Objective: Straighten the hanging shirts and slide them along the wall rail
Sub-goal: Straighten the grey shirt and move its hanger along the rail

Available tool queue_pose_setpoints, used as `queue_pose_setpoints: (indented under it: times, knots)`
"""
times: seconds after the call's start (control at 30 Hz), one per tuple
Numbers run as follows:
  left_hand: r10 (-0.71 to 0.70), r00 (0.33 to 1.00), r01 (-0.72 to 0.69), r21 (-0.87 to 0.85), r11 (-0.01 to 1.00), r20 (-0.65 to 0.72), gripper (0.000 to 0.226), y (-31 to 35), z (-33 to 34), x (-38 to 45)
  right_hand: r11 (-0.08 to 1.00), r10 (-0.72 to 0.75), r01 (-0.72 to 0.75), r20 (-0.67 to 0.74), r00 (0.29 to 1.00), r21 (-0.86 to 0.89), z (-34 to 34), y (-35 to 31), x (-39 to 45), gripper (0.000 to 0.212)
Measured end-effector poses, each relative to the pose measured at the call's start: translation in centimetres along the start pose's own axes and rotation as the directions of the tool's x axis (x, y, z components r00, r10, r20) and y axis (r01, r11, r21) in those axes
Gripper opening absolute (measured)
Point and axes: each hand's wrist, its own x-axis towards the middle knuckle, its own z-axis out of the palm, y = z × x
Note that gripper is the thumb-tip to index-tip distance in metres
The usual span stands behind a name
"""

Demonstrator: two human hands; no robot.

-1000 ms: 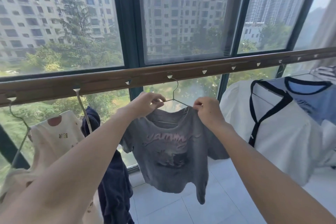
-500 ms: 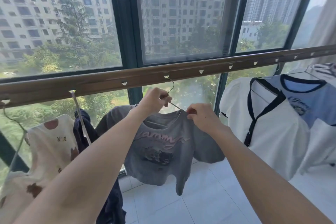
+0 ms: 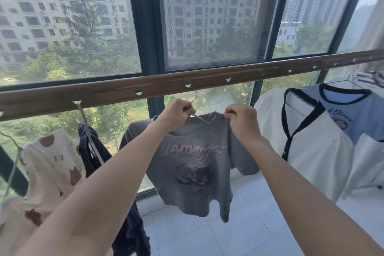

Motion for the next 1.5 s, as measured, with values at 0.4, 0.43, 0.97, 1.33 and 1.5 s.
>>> queue_pose_setpoints:
  times: [0.4, 0.43, 0.97, 1.33, 1.5]
  knots:
    - [-0.015, 1.0, 0.015, 0.009, 1.0, -0.002, 0.021, -0.9, -0.3, 0.1, 0.973, 0.22, -0.152, 0.484, 0.847, -0.176, -1.3, 1.8, -1.8, 0.025]
    - [-0.015, 1.0, 0.015, 0.008, 1.0, -0.004, 0.021, -1.0, -0.3, 0.2, 0.961, 0.251, -0.146, 0.522, 0.815, -0.234, -1.4, 2.1, -2.0, 0.03]
    - [-0.001, 1.0, 0.001, 0.0, 1.0, 0.001, 0.021, -0.7, -0.6, -0.8, 0.829, 0.473, -0.253, 0.383, 0.793, -0.499, -0.8, 2.6, -3.5, 0.023]
    - [0.011, 1.0, -0.011, -0.003, 1.0, -0.002, 0.023, -0.2, 0.0, -0.9, 0.695, 0.65, -0.397, 0.288, 0.703, -0.6, -2.6, 2.9, -5.1, 0.021]
    - [0.015, 1.0, -0.015, -0.003, 1.0, 0.004, 0.022, 0.3, 0.2, -0.9, 0.762, 0.565, -0.254, 0.419, 0.711, -0.596, -2.4, 2.4, -4.8, 0.041]
